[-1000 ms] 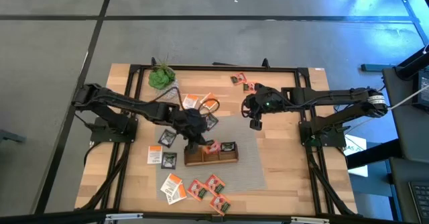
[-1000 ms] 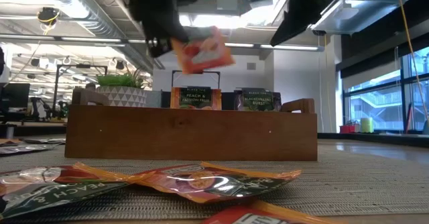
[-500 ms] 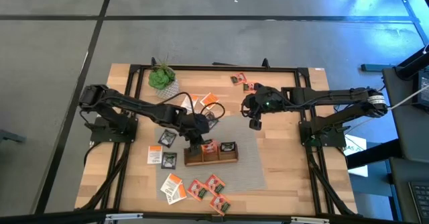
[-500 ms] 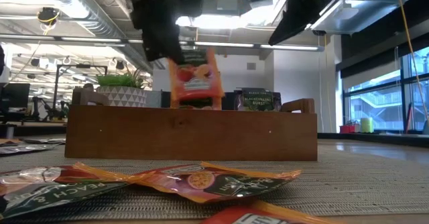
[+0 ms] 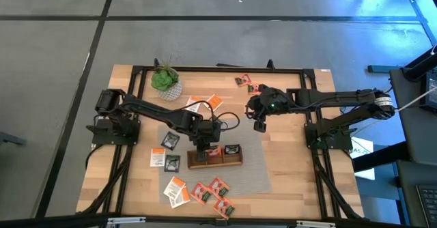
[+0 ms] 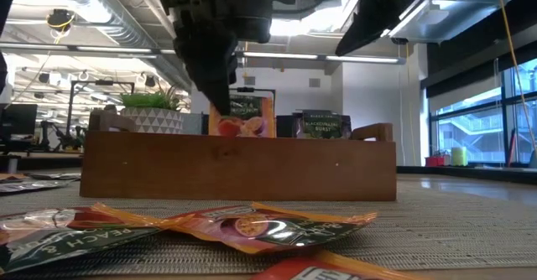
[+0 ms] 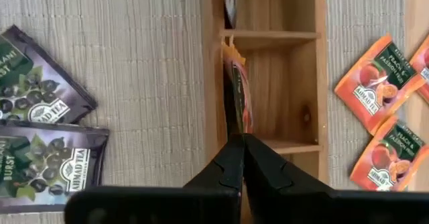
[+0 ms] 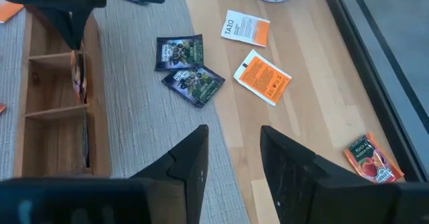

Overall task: Pick & Place Tea
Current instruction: Put the orange tea bag into the middle section of the wooden organizer

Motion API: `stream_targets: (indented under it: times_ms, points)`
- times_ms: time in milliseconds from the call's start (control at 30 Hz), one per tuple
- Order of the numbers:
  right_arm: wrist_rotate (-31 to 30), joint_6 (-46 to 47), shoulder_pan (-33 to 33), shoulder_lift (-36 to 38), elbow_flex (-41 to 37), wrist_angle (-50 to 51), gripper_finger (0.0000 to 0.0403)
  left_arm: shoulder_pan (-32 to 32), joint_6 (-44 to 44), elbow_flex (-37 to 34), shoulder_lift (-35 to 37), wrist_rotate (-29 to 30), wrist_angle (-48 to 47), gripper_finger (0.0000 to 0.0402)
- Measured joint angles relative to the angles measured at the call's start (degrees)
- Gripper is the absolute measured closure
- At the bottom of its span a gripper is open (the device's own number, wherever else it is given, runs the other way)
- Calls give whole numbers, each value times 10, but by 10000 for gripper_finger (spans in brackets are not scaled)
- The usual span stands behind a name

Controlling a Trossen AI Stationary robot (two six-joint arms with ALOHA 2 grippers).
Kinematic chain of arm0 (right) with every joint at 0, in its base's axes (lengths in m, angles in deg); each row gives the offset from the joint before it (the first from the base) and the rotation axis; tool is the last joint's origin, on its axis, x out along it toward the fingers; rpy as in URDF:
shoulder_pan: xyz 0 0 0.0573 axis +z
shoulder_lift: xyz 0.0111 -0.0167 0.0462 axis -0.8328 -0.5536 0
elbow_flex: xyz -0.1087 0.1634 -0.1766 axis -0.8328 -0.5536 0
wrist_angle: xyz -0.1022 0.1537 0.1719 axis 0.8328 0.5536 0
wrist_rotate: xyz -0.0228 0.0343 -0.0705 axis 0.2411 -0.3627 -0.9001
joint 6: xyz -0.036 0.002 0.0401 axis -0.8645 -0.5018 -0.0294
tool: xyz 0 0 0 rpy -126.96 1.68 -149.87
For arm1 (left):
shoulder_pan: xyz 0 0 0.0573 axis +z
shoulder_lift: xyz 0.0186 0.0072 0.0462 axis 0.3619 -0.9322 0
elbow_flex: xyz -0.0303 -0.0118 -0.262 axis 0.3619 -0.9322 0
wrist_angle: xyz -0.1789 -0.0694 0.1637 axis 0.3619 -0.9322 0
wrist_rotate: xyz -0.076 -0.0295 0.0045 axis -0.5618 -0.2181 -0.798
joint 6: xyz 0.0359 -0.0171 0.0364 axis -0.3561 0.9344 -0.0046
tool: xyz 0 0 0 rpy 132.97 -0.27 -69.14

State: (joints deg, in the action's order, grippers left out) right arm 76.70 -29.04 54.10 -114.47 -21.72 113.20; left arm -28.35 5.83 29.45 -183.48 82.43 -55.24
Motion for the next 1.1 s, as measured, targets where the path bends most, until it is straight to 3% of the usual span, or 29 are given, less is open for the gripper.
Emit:
stream_targets:
  times_ms: [267,600,1100]
  points:
    - [0,0,0,0,0,0,265,-3,-58,0,0,63,0,398]
    - [0,0,0,0,0,0,265,-3,3,0,0,31,8,398]
    - [0,0,0,0,0,0,265,-4,0,0,0,4,22,397]
